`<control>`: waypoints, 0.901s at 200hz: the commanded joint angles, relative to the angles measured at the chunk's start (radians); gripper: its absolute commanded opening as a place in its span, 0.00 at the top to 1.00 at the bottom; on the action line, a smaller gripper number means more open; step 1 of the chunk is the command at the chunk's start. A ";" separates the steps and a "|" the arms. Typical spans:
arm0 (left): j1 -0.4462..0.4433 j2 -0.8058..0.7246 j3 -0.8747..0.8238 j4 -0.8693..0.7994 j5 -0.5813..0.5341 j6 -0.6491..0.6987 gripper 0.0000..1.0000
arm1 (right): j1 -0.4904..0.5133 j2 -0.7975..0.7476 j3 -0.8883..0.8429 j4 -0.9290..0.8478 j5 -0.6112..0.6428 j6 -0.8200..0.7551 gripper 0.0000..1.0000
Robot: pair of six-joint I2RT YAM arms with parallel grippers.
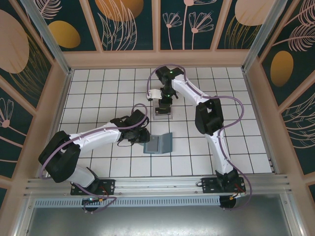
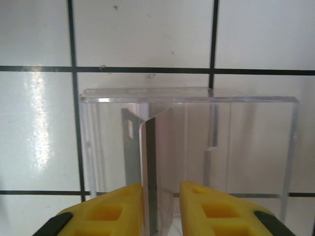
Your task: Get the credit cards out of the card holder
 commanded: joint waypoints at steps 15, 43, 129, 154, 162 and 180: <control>0.004 0.014 0.032 -0.033 -0.023 -0.006 0.73 | 0.012 -0.029 0.012 0.085 0.075 0.009 0.70; 0.004 0.012 0.031 -0.033 -0.024 -0.006 0.73 | 0.026 -0.069 -0.023 0.151 0.131 0.029 0.68; 0.007 -0.005 0.024 0.002 -0.023 0.003 0.73 | 0.055 -0.232 -0.162 0.306 0.125 0.465 0.75; 0.020 -0.017 0.015 0.036 0.000 0.007 0.73 | 0.060 -0.352 -0.342 0.436 0.093 0.701 0.79; 0.028 -0.025 0.010 0.048 0.007 0.004 0.73 | 0.063 -0.402 -0.415 0.490 0.089 0.774 0.79; 0.047 -0.045 -0.004 0.072 0.017 0.000 0.73 | 0.072 -0.514 -0.583 0.610 0.100 0.936 0.79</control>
